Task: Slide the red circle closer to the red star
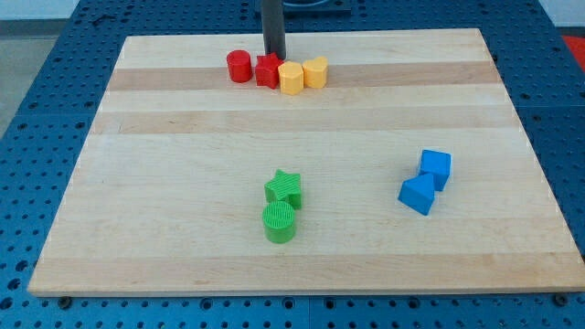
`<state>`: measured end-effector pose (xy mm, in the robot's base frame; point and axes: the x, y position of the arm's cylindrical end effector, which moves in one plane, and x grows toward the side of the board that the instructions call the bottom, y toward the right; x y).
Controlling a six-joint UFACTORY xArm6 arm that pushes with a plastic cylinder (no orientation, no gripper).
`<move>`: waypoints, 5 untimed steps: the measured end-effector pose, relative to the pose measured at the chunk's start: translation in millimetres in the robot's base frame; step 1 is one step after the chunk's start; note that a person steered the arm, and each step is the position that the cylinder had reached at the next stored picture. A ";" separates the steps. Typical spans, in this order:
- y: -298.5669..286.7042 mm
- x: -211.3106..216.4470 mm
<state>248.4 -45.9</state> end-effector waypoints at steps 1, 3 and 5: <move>-0.5 -15.9; -33.7 -30.5; -84.8 -21.5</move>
<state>226.9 -130.7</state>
